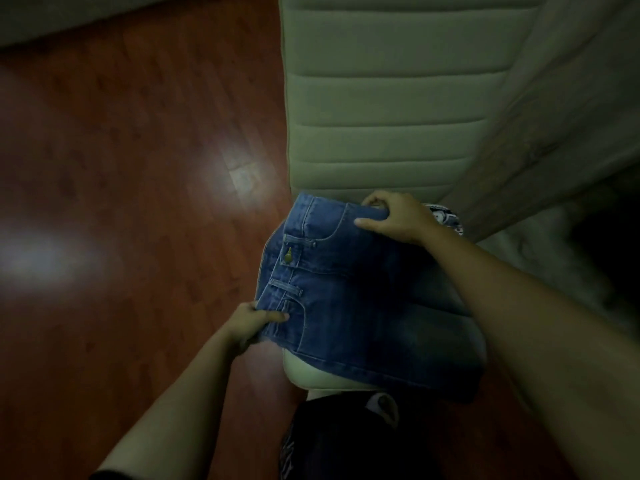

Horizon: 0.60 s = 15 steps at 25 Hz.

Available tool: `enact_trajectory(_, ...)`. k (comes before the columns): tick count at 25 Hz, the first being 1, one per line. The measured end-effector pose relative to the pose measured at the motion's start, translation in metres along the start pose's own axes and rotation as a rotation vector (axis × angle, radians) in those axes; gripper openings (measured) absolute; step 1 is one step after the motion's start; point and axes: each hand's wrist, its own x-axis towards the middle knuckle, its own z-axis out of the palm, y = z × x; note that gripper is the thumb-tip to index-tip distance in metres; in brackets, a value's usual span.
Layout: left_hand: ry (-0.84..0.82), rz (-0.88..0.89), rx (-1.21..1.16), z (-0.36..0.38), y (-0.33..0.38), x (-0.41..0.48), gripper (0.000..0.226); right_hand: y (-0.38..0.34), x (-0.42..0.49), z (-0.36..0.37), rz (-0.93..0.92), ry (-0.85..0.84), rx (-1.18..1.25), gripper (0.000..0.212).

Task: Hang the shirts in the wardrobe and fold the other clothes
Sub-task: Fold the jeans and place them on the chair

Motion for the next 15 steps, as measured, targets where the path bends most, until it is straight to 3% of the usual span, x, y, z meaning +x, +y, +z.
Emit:
enact_trajectory(4, 0.007, 0.172, 0.195, 0.01, 0.03, -0.053, 0.03, -0.015, -0.056, -0.04, 0.026, 0.053, 0.053, 0.029)
enact_trajectory(8, -0.035, 0.447, 0.375, 0.048, 0.115, -0.136, 0.01, -0.028, -0.129, -0.14, 0.122, 0.348, 0.158, 0.029)
enact_trajectory(11, -0.144, 0.651, 0.448, 0.102, 0.197, -0.224, 0.022, -0.043, -0.195, -0.243, 0.179, 0.551, 0.131, 0.027)
enact_trajectory(15, -0.274, 0.951, 0.497, 0.16, 0.3, -0.352, 0.019, -0.069, -0.289, -0.364, 0.188, 0.86, 0.079, 0.021)
